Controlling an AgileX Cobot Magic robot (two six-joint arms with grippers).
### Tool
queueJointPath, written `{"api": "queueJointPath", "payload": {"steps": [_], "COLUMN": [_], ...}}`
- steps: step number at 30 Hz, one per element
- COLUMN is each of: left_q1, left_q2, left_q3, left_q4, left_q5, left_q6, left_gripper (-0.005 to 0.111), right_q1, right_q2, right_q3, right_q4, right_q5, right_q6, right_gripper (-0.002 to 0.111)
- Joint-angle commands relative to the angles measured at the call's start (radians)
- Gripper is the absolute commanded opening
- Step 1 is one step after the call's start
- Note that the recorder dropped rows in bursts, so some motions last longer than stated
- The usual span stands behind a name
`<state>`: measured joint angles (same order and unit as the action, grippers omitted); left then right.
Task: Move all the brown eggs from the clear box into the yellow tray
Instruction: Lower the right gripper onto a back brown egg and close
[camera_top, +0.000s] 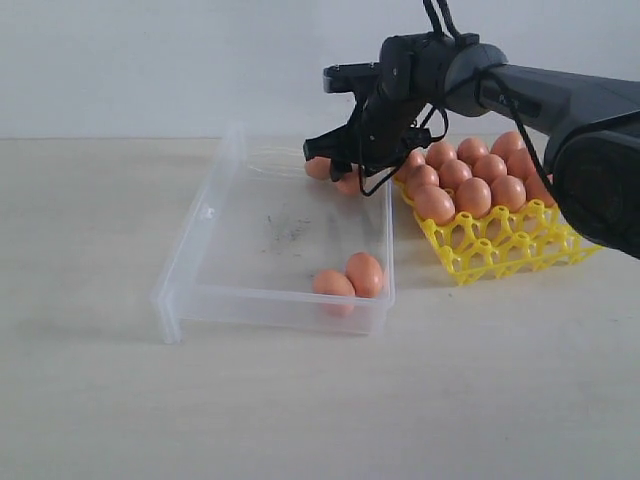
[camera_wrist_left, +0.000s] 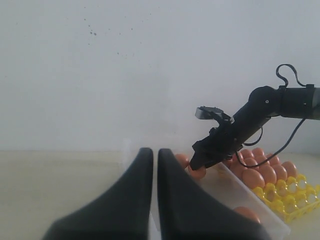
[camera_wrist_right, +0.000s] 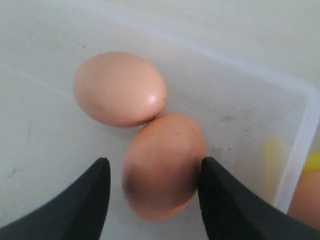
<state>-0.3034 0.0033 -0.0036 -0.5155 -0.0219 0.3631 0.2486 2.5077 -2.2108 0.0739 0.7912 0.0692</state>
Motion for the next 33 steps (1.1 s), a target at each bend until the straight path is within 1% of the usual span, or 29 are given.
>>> {"api": "queueJointPath", "payload": {"steps": [1,5,9,11,12,13,15,16,17,25,31,33], "left_q1": [0.004,0.004,0.004,0.004,0.004,0.004,0.004,0.004,0.004,0.004,0.004,0.004], "left_q2": [-0.003,-0.003,-0.003,-0.003,-0.003,-0.003,-0.003,-0.003,-0.003,-0.003,-0.003,-0.003], "left_q3": [0.004,0.004,0.004,0.004,0.004,0.004,0.004,0.004,0.004,0.004,0.004,0.004], "left_q4": [0.003,0.003,0.003,0.003,0.003,0.003,0.003,0.003,0.003,0.003,0.003,0.003], "left_q5": [-0.012,-0.012,-0.012,-0.012,-0.012,-0.012,-0.012,-0.012,-0.012,-0.012,-0.012,-0.012], "left_q6": [0.004,0.004,0.004,0.004,0.004,0.004,0.004,0.004,0.004,0.004,0.004,0.004], "left_gripper": [0.004,0.004,0.004,0.004,0.004,0.004,0.004,0.004,0.004,0.004,0.004,0.004], "right_q1": [-0.009,-0.009,-0.009,-0.009,-0.009,-0.009,-0.009,-0.009,-0.009,-0.009,-0.009,-0.009], "right_q2": [0.013,0.029,0.032,0.032,0.032,0.032,0.032,0.032,0.032,0.024,0.006,-0.005], "right_q3": [-0.004,-0.004,-0.004,-0.004,-0.004,-0.004,-0.004,-0.004,-0.004,-0.004,-0.004,-0.004], "right_q4": [-0.027,-0.027,-0.033,-0.031,-0.031,-0.031,-0.031,-0.031,-0.029,-0.027,-0.027,0.000], "right_q5": [-0.020,0.004,-0.059,-0.087,-0.087,-0.087,-0.077,-0.070,-0.068,-0.052,0.053,0.091], "right_q6": [0.058,0.070,0.070,0.075,0.075,0.075,0.058,0.036,0.010,-0.183,-0.222,-0.260], "right_gripper": [0.049,0.049,0.049,0.046,0.042,0.034,0.017,0.007,0.000,0.000,0.000,0.000]}}
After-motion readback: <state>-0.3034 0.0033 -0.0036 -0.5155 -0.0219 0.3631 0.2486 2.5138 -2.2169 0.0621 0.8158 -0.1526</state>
